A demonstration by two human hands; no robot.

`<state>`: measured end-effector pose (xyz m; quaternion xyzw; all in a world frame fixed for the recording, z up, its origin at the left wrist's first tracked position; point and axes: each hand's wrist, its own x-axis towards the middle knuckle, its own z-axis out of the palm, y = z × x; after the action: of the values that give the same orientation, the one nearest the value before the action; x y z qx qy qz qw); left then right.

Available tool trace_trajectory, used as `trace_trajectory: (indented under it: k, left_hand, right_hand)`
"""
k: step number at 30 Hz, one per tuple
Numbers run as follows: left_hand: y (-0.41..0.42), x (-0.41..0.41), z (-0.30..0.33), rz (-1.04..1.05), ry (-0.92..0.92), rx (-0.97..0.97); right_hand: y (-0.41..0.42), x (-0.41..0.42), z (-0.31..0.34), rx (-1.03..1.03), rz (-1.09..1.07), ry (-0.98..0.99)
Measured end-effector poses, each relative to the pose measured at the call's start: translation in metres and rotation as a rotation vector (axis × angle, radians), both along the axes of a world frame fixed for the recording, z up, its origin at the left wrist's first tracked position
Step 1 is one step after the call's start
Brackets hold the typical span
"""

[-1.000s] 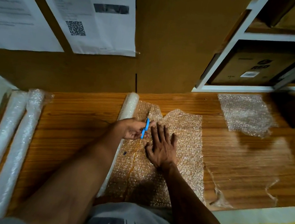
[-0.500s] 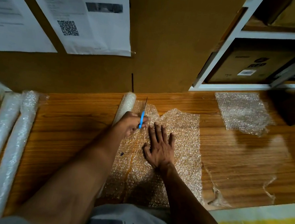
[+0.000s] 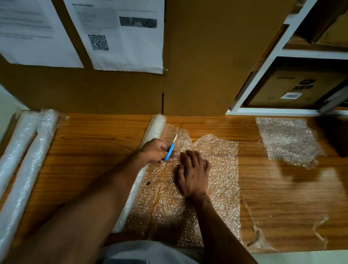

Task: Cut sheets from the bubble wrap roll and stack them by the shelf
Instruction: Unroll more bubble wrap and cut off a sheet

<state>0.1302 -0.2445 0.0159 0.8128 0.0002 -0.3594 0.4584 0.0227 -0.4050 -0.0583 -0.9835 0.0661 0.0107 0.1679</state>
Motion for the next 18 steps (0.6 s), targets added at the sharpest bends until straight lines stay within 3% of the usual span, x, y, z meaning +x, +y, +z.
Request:
trace_trajectory:
  k: [3, 6, 12, 18]
  left_hand:
    - [0.000, -0.008, -0.005, -0.120, -0.167, 0.253]
    - [-0.006, -0.022, -0.005, -0.226, -0.290, 0.387]
    - [-0.009, -0.034, -0.004, -0.375, -0.422, 0.449]
    - [0.005, -0.046, -0.006, -0.337, -0.247, 0.275]
  right_hand:
    - [0.006, 0.012, 0.020, 0.308, -0.169, -0.082]
    - [0.009, 0.022, 0.046, 0.678, -0.287, -0.082]
    - [0.003, 0.016, 0.043, 0.758, -0.389, -0.083]
    - [0.011, 0.010, 0.047, 0.643, -0.302, -0.122]
